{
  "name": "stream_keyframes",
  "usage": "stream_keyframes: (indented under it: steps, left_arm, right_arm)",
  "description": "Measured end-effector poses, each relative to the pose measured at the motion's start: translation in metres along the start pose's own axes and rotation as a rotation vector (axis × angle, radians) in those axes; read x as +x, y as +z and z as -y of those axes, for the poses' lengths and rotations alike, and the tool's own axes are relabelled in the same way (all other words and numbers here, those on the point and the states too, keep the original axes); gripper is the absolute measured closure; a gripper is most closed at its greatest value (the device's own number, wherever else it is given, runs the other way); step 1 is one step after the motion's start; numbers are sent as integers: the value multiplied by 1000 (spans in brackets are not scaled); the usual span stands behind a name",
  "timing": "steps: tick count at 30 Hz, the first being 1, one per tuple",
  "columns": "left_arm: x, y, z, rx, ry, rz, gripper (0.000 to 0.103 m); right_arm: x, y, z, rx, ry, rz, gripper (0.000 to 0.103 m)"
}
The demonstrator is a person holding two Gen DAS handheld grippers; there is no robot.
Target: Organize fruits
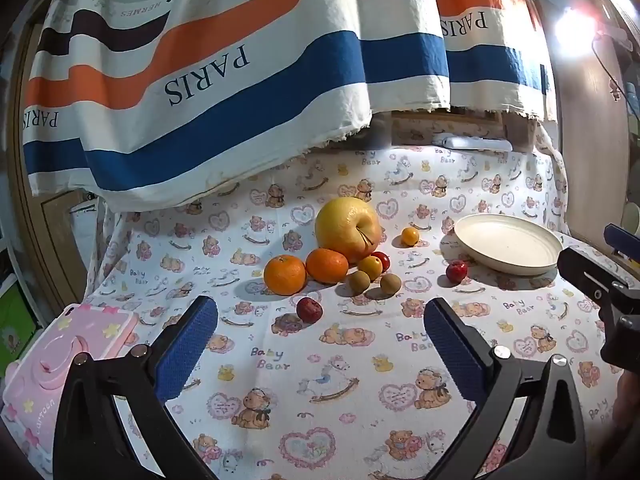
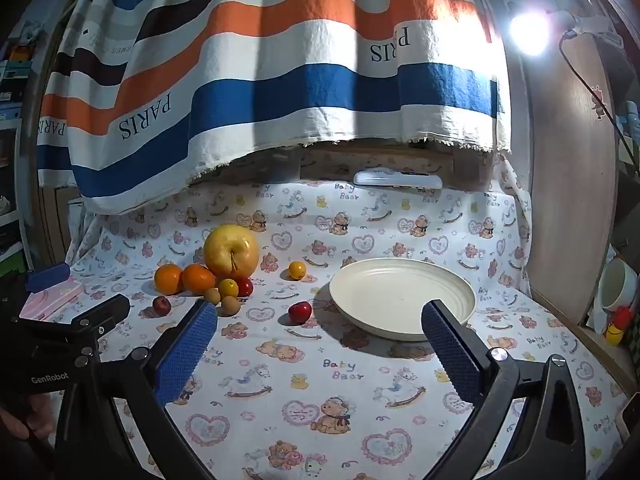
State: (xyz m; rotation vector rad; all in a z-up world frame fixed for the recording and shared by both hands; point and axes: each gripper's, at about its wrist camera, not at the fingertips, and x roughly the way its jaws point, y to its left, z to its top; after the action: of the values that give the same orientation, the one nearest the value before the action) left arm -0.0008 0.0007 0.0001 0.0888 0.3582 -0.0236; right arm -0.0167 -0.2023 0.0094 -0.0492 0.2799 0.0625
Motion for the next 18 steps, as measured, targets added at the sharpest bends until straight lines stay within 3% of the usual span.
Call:
stream_keyframes:
  steps: [11, 18]
  left_arm:
    - [-7, 0, 10, -13, -3, -21, 1]
    - [0, -3, -4, -38, 12, -22, 1]
  right_arm:
    - [-2, -1, 0, 12, 6, 8, 0]
    - [0, -1, 1, 16, 24, 5, 0]
